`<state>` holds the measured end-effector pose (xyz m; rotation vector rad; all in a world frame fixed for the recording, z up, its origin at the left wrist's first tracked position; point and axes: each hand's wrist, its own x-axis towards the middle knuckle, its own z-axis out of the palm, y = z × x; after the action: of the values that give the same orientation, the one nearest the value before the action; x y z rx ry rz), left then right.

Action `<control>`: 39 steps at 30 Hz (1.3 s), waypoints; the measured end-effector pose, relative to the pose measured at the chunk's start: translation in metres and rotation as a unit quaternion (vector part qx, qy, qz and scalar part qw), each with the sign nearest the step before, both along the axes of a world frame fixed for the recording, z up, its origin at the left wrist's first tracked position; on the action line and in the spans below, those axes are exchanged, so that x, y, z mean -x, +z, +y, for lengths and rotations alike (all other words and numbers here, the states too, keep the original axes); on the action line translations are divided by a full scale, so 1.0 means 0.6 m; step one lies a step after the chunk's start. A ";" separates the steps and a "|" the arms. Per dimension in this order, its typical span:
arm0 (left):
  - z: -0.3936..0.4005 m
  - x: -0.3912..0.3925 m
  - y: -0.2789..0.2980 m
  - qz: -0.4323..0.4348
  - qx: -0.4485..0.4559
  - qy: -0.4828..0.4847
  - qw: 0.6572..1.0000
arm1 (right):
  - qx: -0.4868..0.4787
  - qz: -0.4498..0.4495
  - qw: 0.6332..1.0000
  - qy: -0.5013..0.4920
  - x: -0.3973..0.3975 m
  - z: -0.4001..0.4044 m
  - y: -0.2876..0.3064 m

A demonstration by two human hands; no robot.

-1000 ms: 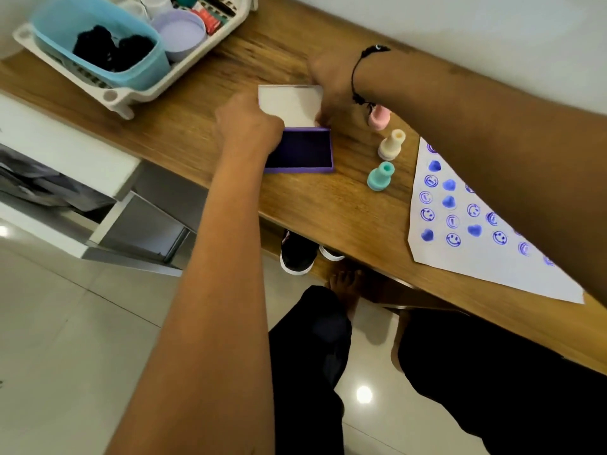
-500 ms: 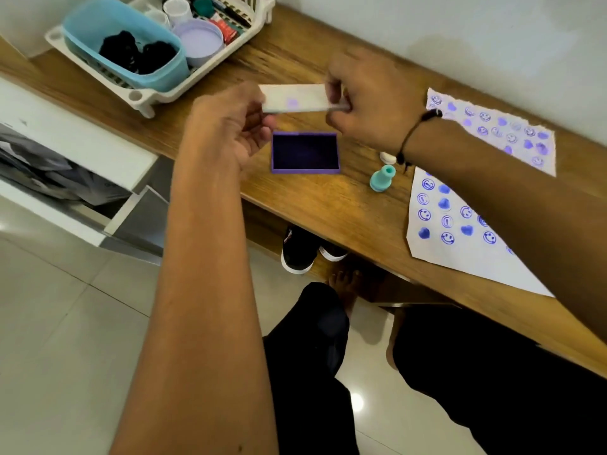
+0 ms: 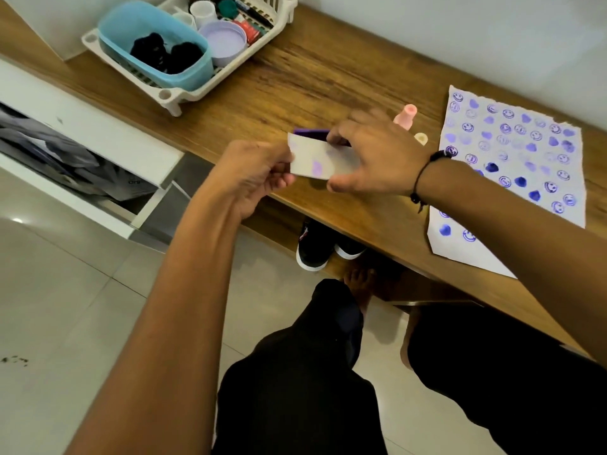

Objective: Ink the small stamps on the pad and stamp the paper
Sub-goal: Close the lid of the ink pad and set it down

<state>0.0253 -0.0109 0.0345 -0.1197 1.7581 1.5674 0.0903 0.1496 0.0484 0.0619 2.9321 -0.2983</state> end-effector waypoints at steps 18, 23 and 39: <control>0.019 0.038 -0.062 0.428 0.214 -0.318 0.819 | -0.087 -0.024 0.995 0.043 0.035 0.015 -0.029; 0.023 0.043 -0.057 0.410 0.203 -0.324 0.828 | -0.079 -0.006 0.996 0.038 0.031 0.013 -0.030; 0.024 0.047 -0.054 0.406 0.208 -0.334 0.825 | -0.082 -0.007 0.996 0.015 0.034 0.008 -0.024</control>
<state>-0.0027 0.0034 0.0020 0.9952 2.3839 0.7010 0.0699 0.1543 0.0338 0.0425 2.9345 -0.0517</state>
